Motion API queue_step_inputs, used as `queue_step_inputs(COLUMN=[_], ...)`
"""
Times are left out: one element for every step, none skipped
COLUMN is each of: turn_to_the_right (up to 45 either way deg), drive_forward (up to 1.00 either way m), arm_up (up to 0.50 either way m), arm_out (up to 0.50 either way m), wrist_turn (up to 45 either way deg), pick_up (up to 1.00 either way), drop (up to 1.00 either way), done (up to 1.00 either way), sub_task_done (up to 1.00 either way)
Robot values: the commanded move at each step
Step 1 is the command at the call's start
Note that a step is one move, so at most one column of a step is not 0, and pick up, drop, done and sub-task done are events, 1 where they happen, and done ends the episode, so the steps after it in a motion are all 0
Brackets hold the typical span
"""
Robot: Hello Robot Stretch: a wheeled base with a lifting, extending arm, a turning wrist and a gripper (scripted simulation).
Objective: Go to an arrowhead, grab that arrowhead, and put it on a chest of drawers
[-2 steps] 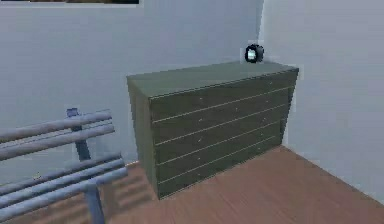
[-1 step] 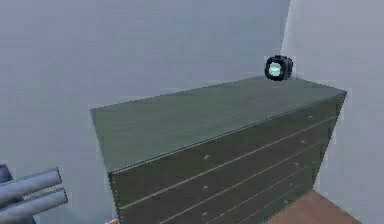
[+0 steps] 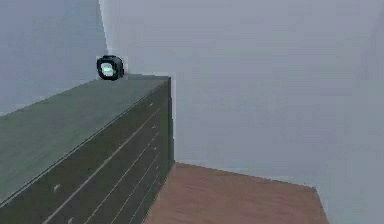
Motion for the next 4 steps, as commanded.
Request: queue_step_inputs(turn_to_the_right=[0.0,-45.0,-45.0,-45.0], drive_forward=[0.9,0.0,0.0,0.0], arm_up=[0.0,0.0,0.0,0.0], arm_out=[0.0,0.0,0.0,0.0], wrist_turn=[0.0,0.0,0.0,0.0], pick_up=[0.0,0.0,0.0,0.0], drop=[0.0,0.0,0.0,0.0], done=[0.0,0.0,0.0,0.0], sub_task_done=[0.0,0.0,0.0,0.0])
